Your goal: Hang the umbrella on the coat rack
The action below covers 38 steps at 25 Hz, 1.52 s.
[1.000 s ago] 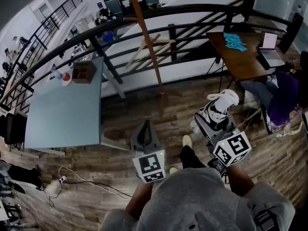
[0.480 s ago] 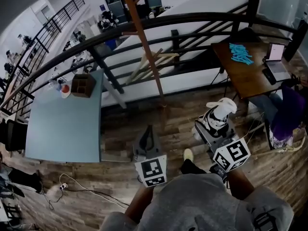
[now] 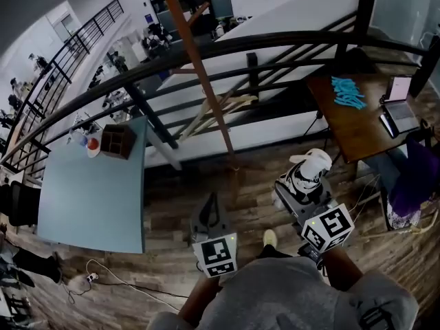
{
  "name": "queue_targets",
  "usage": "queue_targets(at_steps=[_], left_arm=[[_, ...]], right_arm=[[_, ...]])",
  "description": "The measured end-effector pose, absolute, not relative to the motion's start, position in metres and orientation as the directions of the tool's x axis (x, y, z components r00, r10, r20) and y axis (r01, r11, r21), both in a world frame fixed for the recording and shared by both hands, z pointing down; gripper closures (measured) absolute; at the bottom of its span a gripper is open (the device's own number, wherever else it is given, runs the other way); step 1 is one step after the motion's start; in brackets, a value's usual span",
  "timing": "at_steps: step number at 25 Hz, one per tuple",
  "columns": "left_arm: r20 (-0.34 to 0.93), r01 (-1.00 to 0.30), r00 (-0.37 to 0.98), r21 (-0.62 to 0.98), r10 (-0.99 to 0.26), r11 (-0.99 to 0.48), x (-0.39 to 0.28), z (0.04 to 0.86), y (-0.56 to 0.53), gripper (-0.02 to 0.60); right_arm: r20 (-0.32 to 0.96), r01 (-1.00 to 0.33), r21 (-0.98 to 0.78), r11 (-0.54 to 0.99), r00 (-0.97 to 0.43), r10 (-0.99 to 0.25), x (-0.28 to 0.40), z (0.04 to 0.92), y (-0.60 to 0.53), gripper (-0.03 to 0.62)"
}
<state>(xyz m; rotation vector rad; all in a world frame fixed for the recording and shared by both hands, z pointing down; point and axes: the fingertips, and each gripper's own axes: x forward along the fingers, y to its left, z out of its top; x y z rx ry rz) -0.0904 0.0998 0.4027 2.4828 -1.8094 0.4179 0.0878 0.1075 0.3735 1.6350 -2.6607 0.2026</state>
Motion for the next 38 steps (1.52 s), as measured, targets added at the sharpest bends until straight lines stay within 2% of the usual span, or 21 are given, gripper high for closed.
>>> queue_targets(at_steps=[30, 38], left_arm=[[0.243, -0.956, 0.195, -0.168, -0.95, -0.24, -0.037, 0.403, 0.015, 0.558], [0.234, -0.961, 0.158, -0.186, -0.959, -0.204, -0.041, 0.403, 0.01, 0.558]], right_arm=[[0.074, -0.846, -0.117, 0.52, -0.53, -0.845, 0.147, 0.379, 0.018, 0.299], [0.065, -0.829, -0.128, 0.544, -0.555, -0.83, 0.148, 0.377, 0.01, 0.299]])
